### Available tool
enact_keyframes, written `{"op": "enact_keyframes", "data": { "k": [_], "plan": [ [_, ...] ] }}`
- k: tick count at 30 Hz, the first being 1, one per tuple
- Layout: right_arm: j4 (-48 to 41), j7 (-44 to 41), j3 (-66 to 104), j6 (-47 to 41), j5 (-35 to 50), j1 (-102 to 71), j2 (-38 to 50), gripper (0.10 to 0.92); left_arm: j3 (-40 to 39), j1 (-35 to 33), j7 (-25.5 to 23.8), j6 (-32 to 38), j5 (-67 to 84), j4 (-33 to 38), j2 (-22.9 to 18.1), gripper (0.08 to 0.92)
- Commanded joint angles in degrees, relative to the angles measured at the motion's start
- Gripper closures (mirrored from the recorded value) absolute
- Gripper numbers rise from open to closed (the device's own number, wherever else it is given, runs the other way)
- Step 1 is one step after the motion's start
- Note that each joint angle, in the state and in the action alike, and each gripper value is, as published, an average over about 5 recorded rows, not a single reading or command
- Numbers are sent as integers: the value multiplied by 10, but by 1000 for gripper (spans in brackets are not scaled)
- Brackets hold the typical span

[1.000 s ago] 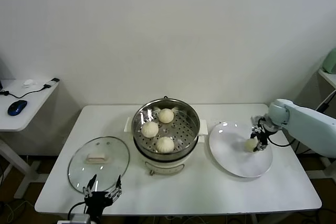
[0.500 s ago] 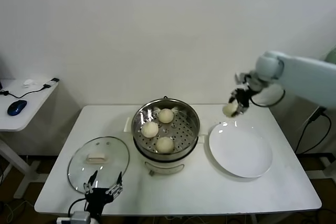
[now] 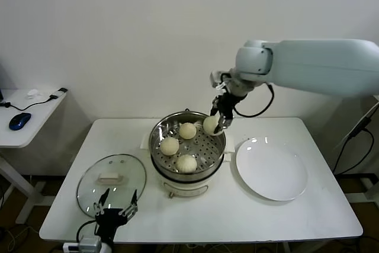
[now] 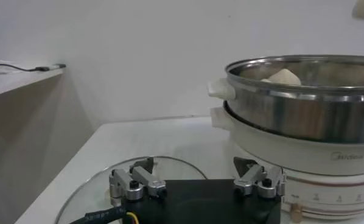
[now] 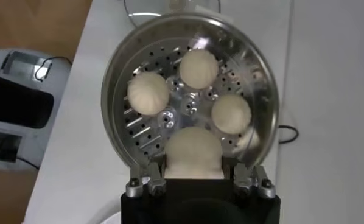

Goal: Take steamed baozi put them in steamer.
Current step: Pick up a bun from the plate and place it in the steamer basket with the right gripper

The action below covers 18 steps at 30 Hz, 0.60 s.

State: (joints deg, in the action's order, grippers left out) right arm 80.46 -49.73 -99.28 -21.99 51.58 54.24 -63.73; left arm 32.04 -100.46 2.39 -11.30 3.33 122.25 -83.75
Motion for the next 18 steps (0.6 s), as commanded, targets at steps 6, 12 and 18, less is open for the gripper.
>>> {"op": "enact_keyframes", "data": {
  "k": [6,12,18],
  "plan": [
    [-51,69,14,-41,-45,-136,-53,414,1,1,0,-1,2,-2,0,177],
    [-75,72,29,-40,-59,-162,-53,414,4,4,0,0,7,-8,0,177],
    [-80,78,40,-37,-61,-174,-53,407,4,7,0,1,10,-13,2,177]
  ]
}}
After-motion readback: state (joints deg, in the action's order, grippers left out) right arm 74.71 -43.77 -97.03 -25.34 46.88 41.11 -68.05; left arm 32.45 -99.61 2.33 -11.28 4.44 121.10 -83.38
